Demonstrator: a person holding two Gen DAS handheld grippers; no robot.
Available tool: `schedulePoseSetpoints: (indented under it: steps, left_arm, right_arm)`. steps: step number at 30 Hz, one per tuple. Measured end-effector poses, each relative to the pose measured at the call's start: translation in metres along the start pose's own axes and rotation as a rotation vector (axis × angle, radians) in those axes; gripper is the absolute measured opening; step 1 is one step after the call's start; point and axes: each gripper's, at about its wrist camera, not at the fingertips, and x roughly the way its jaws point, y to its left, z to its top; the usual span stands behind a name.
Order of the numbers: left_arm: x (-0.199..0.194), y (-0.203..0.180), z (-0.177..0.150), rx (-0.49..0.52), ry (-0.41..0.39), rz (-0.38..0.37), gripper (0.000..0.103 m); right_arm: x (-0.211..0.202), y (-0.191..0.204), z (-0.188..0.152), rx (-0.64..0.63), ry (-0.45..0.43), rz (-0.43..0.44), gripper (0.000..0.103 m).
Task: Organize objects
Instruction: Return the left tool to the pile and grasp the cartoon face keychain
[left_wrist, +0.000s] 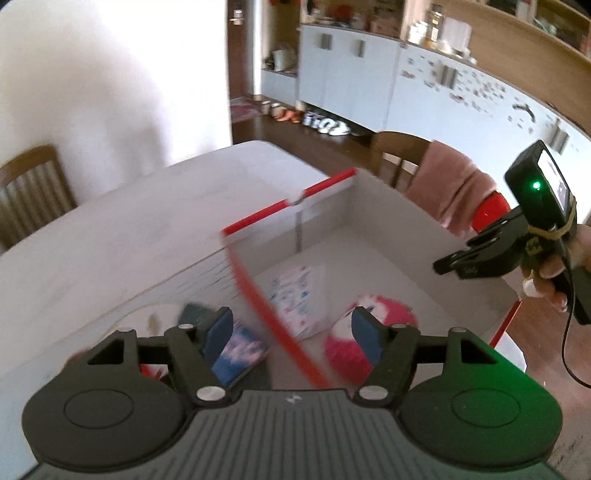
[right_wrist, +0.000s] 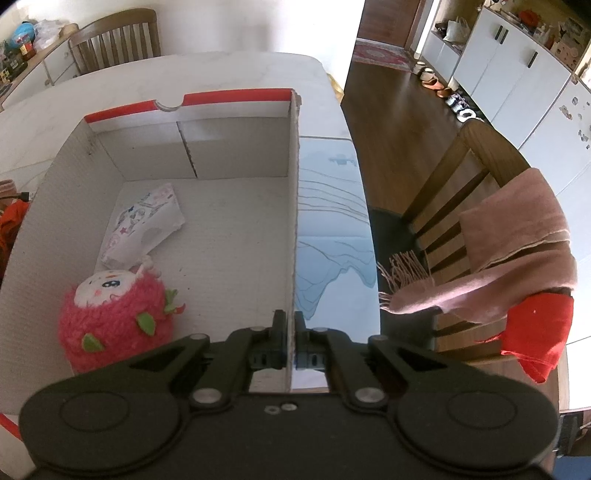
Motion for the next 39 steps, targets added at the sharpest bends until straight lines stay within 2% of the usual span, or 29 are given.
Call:
schedulePoseSetpoints:
  steps: [8, 10, 17, 23, 26, 29, 33, 39]
  left_arm:
    - [-0.036, 0.047, -0.053, -0.120, -0.005, 0.088, 0.070]
    - [-0.042, 0.059, -0.067, -0.154, -0.008, 0.115, 0.077]
    - [-0.051, 0.094, -0.112, -0.260, 0.025, 0.205, 0.081]
    - [-0.040, 0.104, -0.144, -0.345, 0.061, 0.256, 0.091]
    - [-0.031, 0.099, -0.152, -0.347, 0.066, 0.287, 0.098]
    - [-0.019, 0.100, -0.158, -0.358, 0.085, 0.319, 0.098]
    - [-0.003, 0.111, -0.166, -0.421, 0.118, 0.363, 0.098]
    - [0.008, 0.122, -0.175, -0.505, 0.131, 0.379, 0.098]
  right_arm:
    - [-0.003, 0.000, -0.001, -0.003, -0.007, 0.000, 0.001]
    - [-0.003, 0.001, -0.001, -0.003, -0.007, -0.001, 0.001]
    - [0.000, 0.003, -0.003, -0.008, 0.004, -0.007, 0.001]
    - [0.001, 0.003, -0.003, -0.030, 0.015, 0.002, 0.002]
    - [0.001, 0.003, -0.004, -0.042, 0.014, 0.008, 0.002]
    - [0.001, 0.003, -0.004, -0.053, 0.018, 0.015, 0.002]
    - [0.003, 0.003, -0.004, -0.063, 0.019, 0.026, 0.002]
    - [0.006, 0.001, -0.005, -0.067, 0.021, 0.043, 0.003]
